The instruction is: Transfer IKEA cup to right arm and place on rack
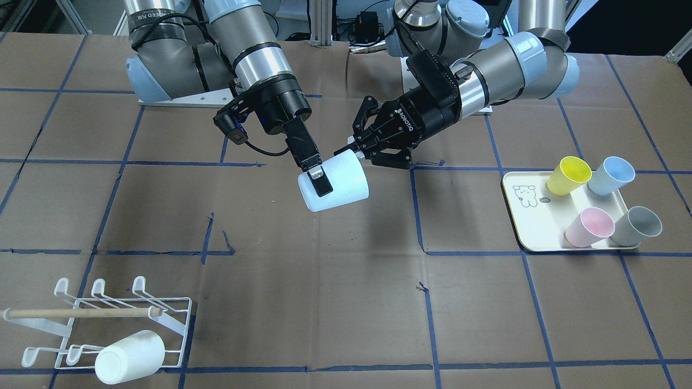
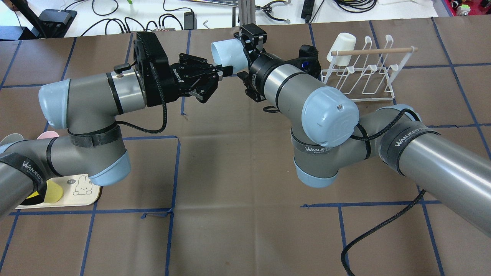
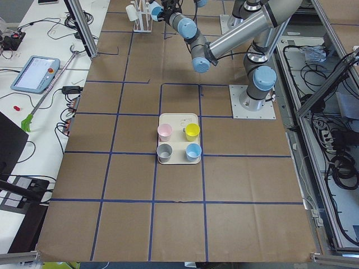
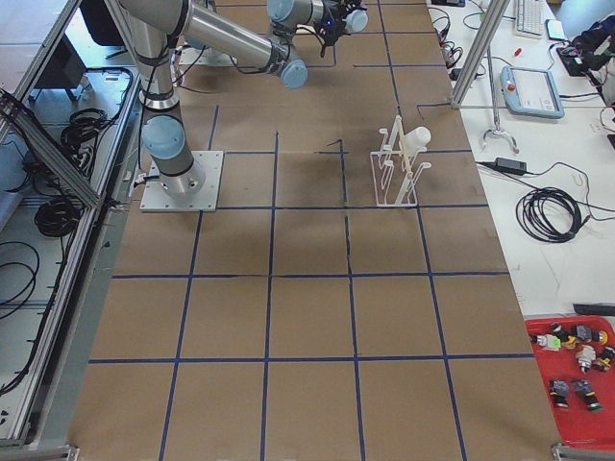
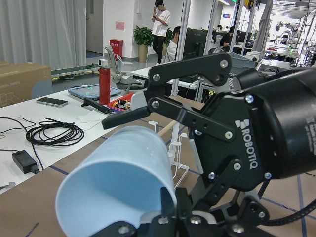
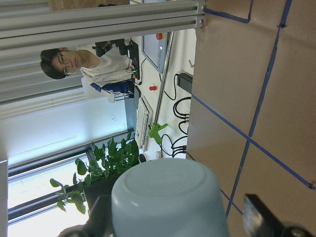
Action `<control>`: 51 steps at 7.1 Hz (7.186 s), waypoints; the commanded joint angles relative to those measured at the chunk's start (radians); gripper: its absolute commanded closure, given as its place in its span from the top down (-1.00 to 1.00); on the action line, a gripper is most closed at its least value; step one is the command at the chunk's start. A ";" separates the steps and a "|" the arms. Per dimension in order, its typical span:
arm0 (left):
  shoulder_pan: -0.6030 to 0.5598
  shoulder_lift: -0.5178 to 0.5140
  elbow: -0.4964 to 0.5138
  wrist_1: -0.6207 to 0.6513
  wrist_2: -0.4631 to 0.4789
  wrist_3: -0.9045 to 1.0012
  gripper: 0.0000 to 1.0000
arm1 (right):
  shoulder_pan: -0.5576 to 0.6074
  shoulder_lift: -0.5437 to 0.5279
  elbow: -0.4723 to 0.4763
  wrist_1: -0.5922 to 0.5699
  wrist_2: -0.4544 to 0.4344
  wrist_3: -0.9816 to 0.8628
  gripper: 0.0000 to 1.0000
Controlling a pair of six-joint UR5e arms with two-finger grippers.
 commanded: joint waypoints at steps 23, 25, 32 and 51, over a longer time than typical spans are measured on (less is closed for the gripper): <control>0.072 0.021 0.370 -0.815 0.879 -0.108 0.98 | -0.546 0.137 -0.083 -0.113 -0.010 -1.459 -0.65; 0.013 0.041 0.466 -1.114 1.058 -0.202 0.98 | -0.583 0.185 -0.115 -0.132 -0.016 -1.610 -0.65; -0.034 0.144 0.528 -1.611 1.173 -0.425 0.98 | -0.635 0.421 -0.270 -0.201 -0.008 -1.728 -0.72; -0.038 0.069 0.580 -1.511 1.121 -0.488 0.99 | -0.519 0.041 -0.213 0.365 -0.013 -1.715 1.00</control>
